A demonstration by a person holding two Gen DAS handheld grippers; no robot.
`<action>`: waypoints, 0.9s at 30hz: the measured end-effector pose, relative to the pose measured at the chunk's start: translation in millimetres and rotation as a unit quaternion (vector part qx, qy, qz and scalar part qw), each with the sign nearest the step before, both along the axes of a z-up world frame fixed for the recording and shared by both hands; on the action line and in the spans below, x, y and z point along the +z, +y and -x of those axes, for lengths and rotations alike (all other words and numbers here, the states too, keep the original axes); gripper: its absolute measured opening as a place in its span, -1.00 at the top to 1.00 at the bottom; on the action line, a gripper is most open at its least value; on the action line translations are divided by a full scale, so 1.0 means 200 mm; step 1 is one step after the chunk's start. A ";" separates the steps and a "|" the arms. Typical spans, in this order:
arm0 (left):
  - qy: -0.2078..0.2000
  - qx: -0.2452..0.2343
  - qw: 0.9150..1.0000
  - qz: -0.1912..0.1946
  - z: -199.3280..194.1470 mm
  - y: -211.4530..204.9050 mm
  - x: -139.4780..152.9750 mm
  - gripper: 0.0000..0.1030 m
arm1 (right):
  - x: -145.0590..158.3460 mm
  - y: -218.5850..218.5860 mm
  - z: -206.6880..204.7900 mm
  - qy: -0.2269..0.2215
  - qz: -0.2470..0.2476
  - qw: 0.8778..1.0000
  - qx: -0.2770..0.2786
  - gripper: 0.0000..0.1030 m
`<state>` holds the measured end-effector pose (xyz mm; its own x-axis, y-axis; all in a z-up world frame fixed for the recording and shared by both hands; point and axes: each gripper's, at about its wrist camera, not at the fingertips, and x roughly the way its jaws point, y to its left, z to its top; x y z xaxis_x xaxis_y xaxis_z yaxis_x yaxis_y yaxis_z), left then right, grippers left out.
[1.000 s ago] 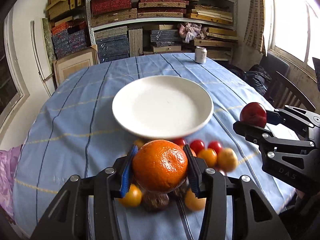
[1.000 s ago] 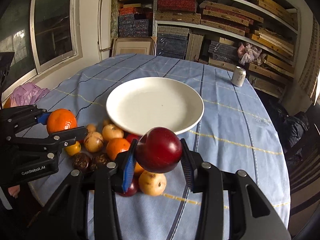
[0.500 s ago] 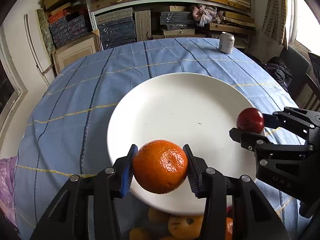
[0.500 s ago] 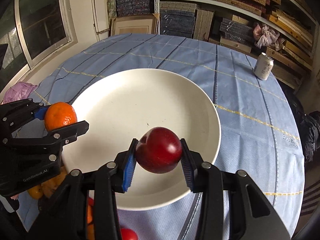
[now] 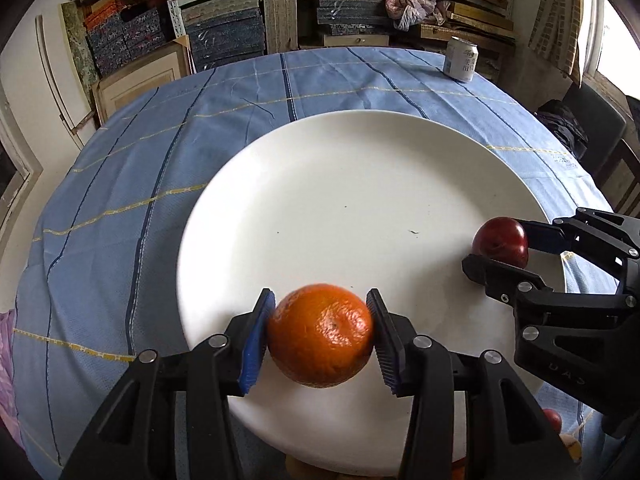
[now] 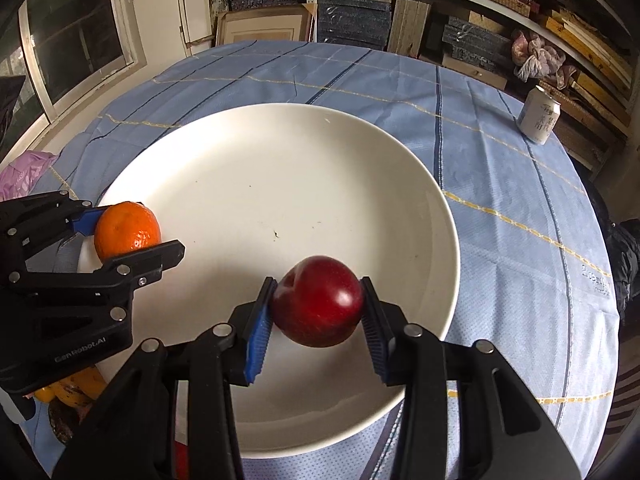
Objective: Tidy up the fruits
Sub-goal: 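Carry the mandarin and plum over the white plate and open both grippers, then move both open grippers back to the fruit pile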
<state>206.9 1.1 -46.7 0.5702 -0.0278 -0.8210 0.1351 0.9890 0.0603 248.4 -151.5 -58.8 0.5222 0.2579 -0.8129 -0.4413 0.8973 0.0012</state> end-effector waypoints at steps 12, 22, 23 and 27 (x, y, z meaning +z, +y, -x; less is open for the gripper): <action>-0.025 0.026 0.999 -0.017 0.03 0.05 0.10 -0.81 | 0.09 -0.07 0.05 -0.021 -0.002 1.000 -0.020 -0.77; -0.060 0.025 0.997 -0.033 0.36 0.18 0.23 -0.89 | 0.31 -0.20 0.40 -0.064 -0.045 0.997 -0.006 -0.92; -0.066 0.021 0.997 -0.028 0.43 0.20 0.24 -0.90 | 0.31 -0.21 0.45 -0.065 -0.047 0.997 0.001 -0.92; -0.072 0.001 0.997 -0.010 0.66 0.25 0.22 -0.90 | 0.24 -0.24 0.64 -0.048 -0.047 0.998 0.018 -0.92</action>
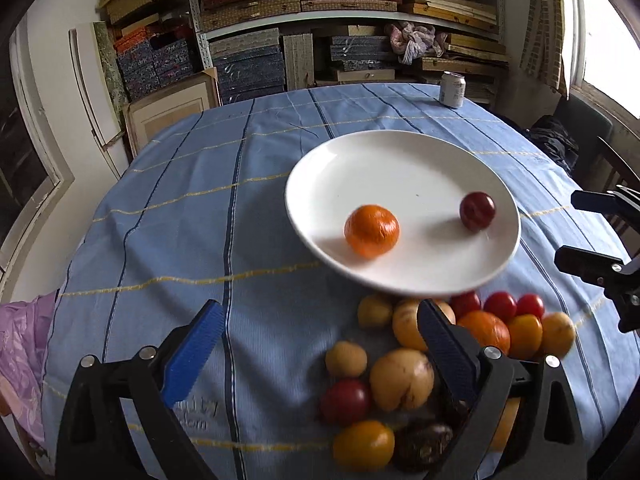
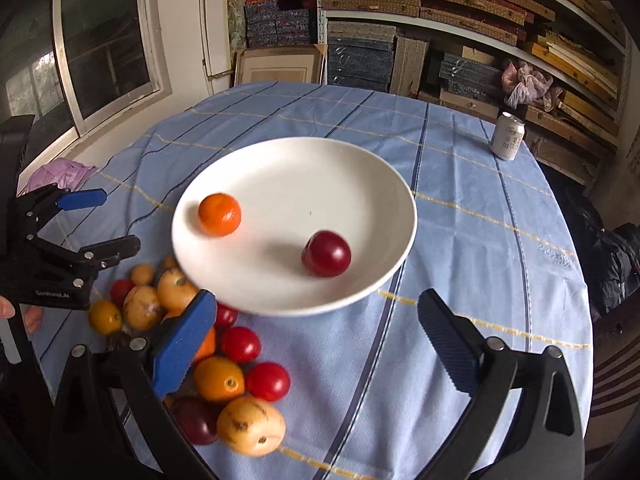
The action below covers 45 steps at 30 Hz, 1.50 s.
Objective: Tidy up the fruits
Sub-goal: 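Move both open grippers back to the fruit pile, then grasp the yellow citrus with the left gripper while the right gripper grasps the pale pear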
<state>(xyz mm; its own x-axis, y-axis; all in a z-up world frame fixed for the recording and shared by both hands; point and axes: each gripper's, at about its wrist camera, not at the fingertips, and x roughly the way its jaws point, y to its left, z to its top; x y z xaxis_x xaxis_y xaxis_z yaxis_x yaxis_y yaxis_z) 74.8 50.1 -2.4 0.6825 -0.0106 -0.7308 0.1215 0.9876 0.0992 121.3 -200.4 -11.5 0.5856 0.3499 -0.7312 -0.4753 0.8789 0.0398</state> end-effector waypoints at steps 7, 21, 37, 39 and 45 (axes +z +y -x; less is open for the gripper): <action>-0.005 -0.028 0.999 0.017 0.30 0.00 -0.12 -0.90 | -0.21 -0.04 0.20 0.023 0.007 1.000 0.011 -0.92; 0.013 -0.038 0.998 0.048 0.25 0.10 -0.26 -0.92 | -0.32 -0.03 0.19 0.030 0.018 0.999 -0.015 -0.92; 0.002 -0.048 0.999 0.012 0.33 0.06 -0.33 0.17 | -0.34 0.00 0.19 0.041 0.032 0.998 -0.044 -0.17; 0.001 -0.051 0.999 0.012 0.34 0.04 -0.34 0.27 | -0.34 0.02 0.19 0.036 0.034 0.998 -0.044 0.04; 0.008 -0.034 0.999 0.023 0.31 0.04 -0.36 0.28 | -0.33 0.02 0.20 0.033 0.038 0.998 -0.049 0.16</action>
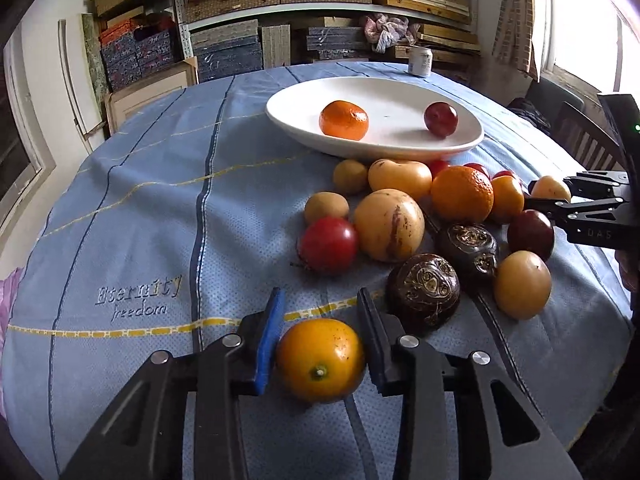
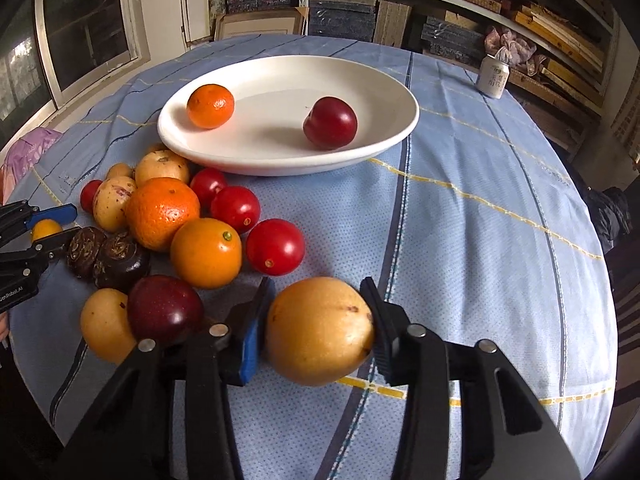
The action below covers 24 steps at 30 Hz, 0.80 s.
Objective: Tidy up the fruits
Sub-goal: 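Grasp the yellow citrus with the left gripper while the right gripper grasps the pale pear, then carry the yellow citrus and pale pear onto the white plate and open both grippers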
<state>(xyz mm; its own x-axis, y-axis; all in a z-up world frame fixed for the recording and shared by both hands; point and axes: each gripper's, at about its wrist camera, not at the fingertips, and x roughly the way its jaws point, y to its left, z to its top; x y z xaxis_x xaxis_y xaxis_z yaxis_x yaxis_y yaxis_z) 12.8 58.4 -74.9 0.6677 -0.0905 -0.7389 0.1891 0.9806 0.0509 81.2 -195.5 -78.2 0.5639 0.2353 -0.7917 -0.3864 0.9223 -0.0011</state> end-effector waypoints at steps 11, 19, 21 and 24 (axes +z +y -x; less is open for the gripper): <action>0.007 0.012 1.000 0.012 0.01 0.04 0.03 0.28 | 0.04 -0.02 0.05 -0.014 -0.003 1.000 -0.006 0.22; 0.006 0.013 1.000 0.023 0.03 0.05 0.07 0.28 | 0.05 -0.05 0.09 -0.021 -0.006 0.999 -0.024 0.24; 0.005 0.011 1.000 0.025 0.03 0.04 0.08 0.28 | 0.07 -0.06 0.11 -0.029 -0.010 0.999 -0.029 0.24; 0.002 0.009 1.000 0.026 0.03 0.03 0.10 0.28 | 0.11 -0.07 0.12 -0.041 -0.012 0.999 -0.032 0.24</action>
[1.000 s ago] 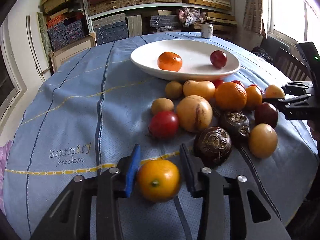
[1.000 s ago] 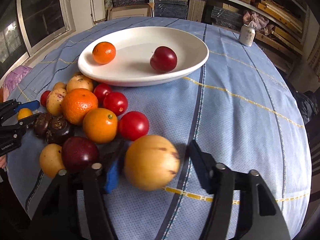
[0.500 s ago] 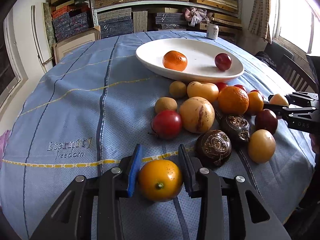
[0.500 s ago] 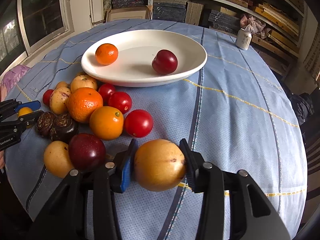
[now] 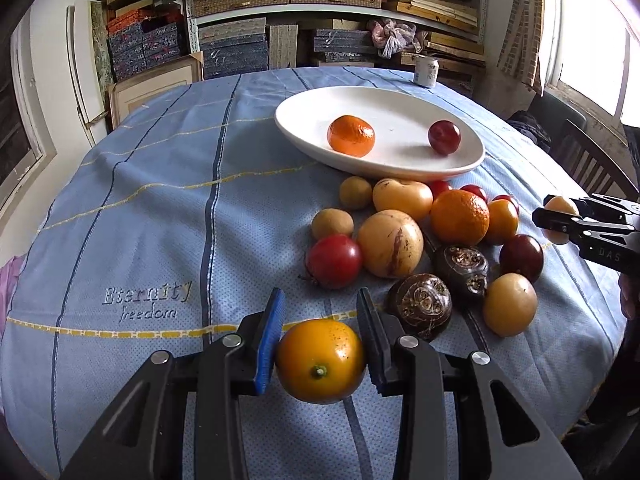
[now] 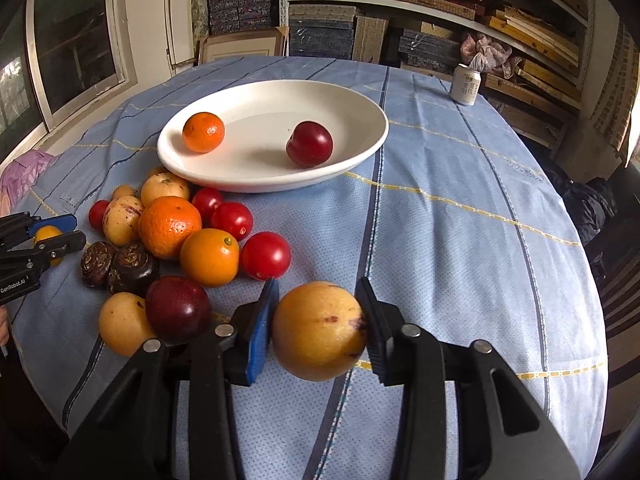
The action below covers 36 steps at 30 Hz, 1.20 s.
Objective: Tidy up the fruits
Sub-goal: 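Carry the yellow citrus and pale pear onto the white plate and open both grippers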
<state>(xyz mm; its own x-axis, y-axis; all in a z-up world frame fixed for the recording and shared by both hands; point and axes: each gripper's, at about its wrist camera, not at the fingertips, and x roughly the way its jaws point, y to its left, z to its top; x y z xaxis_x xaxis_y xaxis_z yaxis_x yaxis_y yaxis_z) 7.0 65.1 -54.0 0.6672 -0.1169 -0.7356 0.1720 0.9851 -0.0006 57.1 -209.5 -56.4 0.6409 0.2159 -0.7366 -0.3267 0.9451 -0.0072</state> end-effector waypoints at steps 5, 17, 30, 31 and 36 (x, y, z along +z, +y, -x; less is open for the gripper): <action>-0.010 -0.003 1.000 0.010 0.00 -0.02 0.07 0.28 | 0.08 0.00 0.00 -0.018 -0.007 1.000 0.006 0.24; -0.037 -0.034 0.999 0.003 -0.20 -0.15 0.24 0.28 | 0.31 0.05 -0.21 -0.072 -0.022 0.997 0.025 0.24; -0.048 -0.064 0.997 -0.005 -0.66 -0.30 0.40 0.28 | 0.34 0.14 -0.64 -0.060 -0.030 0.996 0.050 0.24; -0.044 -0.064 0.997 -0.001 -0.71 -0.30 0.39 0.28 | 0.33 0.15 -0.69 -0.053 -0.033 0.997 0.051 0.24; -0.020 -0.050 0.998 -0.019 -0.94 -0.32 0.31 0.28 | 0.23 0.20 -0.91 -0.023 -0.030 0.998 0.053 0.24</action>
